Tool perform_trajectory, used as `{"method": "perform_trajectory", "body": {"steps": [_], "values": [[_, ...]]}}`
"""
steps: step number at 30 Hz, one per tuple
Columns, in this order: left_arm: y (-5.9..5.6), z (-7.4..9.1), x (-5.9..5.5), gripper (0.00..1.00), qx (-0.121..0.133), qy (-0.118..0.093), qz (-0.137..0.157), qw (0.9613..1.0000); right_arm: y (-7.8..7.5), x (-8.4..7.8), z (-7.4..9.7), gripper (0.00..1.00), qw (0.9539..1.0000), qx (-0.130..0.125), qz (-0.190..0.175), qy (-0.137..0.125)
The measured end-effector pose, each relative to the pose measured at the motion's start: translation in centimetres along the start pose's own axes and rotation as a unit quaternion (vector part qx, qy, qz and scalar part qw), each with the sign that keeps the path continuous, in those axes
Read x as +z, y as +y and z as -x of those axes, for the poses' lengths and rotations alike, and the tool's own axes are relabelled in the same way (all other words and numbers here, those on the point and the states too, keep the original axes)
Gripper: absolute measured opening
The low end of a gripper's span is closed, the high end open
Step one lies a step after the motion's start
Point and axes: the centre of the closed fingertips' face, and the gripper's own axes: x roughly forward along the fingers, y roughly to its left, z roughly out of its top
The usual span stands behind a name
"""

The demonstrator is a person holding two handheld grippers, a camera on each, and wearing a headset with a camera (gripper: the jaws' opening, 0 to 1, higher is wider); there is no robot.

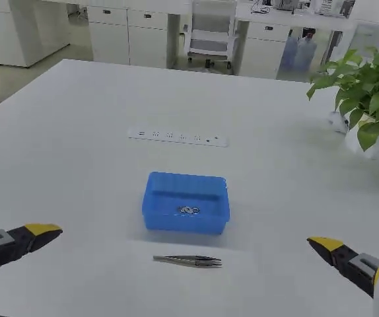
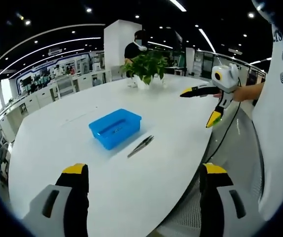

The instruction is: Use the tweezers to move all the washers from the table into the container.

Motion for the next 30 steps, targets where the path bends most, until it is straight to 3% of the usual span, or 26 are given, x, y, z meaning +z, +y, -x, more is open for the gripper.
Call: {"method": "perform_trajectory", "body": {"steps": [11, 17, 21, 30], "values": [[0.3, 1.3, 0.4, 0.99, 0.019, -0.010, 0.002, 0.9998, -0.4, -0.7, 0.3, 1.00, 0.9998, -0.010, -0.010, 0.012], [0.2, 0.9, -0.6, 0.99, 0.023, 0.003, 0.008, 0.9997, -0.4, -0.9, 0.2, 1.00, 0.9998, -0.010, -0.004, 0.019], [0.7, 0.9, -1.4, 0.99, 0.030, 0.012, 0.026, 0.9991, -0.5, -1.4, 0.4, 1.00, 0.9996, -0.011, -0.007, 0.025], [1.2, 1.1, 0.1, 0.99, 0.041, -0.003, 0.018, 0.9990, -0.9, -1.4, 0.4, 1.00, 0.9995, -0.015, -0.012, 0.026]]}}
